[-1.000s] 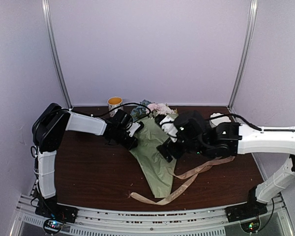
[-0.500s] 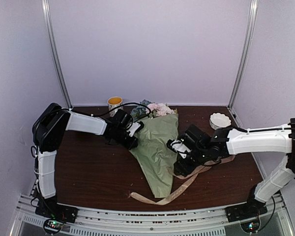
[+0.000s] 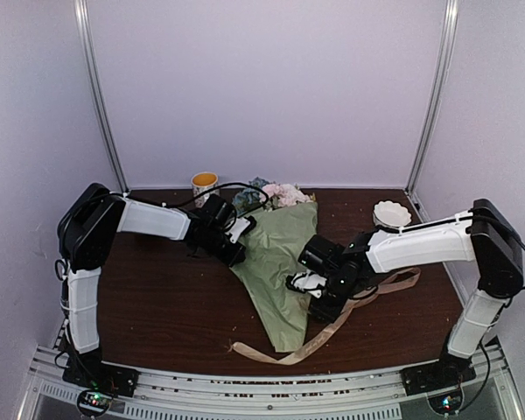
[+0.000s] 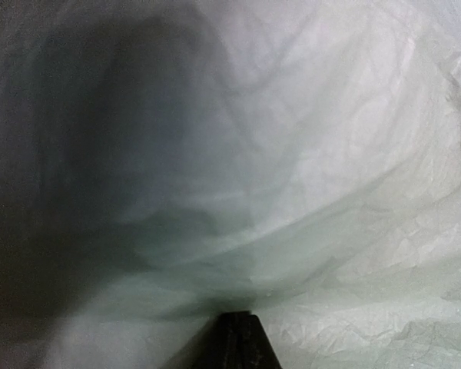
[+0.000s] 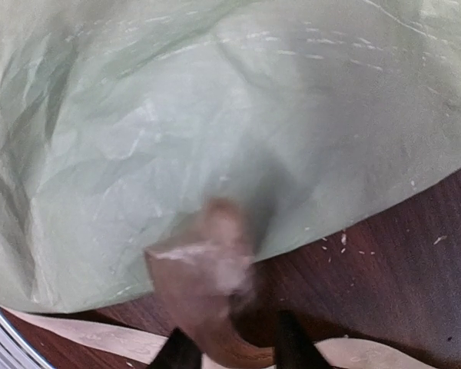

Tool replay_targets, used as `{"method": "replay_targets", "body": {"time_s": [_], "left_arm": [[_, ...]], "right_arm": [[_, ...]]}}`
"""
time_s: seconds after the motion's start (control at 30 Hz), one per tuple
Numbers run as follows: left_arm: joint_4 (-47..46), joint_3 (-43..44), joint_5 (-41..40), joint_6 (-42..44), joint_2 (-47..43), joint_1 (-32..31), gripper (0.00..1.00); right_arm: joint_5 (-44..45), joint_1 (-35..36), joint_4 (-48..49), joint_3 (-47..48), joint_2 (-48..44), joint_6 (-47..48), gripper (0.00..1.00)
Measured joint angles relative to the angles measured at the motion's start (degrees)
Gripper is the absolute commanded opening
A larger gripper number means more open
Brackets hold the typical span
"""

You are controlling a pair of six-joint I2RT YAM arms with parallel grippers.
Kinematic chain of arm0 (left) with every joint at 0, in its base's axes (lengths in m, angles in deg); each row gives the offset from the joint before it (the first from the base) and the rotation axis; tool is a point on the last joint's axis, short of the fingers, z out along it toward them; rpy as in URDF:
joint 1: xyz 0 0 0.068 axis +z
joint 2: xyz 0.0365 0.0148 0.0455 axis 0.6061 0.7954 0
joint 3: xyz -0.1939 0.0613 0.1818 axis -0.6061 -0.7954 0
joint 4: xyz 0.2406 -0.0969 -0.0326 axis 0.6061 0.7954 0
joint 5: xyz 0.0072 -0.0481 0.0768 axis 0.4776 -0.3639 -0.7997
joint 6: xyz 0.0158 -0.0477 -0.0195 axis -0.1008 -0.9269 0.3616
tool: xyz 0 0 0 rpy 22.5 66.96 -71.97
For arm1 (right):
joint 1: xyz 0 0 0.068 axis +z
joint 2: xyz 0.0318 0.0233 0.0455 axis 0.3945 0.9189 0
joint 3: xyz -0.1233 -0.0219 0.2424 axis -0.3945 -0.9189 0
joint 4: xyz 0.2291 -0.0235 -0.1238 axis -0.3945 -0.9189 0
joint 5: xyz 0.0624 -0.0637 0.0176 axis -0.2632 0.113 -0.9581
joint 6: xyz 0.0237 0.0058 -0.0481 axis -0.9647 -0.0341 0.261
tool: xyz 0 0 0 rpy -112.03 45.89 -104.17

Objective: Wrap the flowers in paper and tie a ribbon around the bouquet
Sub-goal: Pick up the right side of the ribbon from the center of the board, then place the right side of the ribbon at the corner of the board.

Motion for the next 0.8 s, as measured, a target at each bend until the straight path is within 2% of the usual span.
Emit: {"method": "replay_targets", "body": {"time_s": [0.03,0.23,0.33,0.47,0.57,0.67,0.8], "left_arm": [[0.00,0.00,0.00,0.02,0.02,0.00,0.07],[0.02,0.00,0.02,0.22,0.02,0.00,0.06],[0.02,0.00,0.04,0.24,0.02,0.00,0.06],[0.04,0.00,0.15,0.31,0.02,0.07,0.06],[0.04,0.00,0.15,0.42,0.02,0.07,0.06],[0.04,0.02,0.15,0.42,0.02,0.07,0.06],[0.04,0.00,0.13,0.42,0.02,0.07,0.06]], "right_arm": [[-0.59,-0.20,-0.24,0.33,0.31,0.04,0.00],[-3.10,-2.29,-1.36,3.69,0.94,1.27,0.00],[-2.40,-4.87,-2.80,3.76,-2.21,0.33,0.00],[-1.49,-11.91,-5.31,7.61,-14.95,-1.86,0.00],[-2.60,-14.56,-3.50,16.94,-26.82,-2.49,0.00],[-9.97,-14.08,4.35,26.82,-37.51,-3.63,0.00],[-13.75,-13.79,15.15,27.80,-48.72,-6.05,0.00]]}}
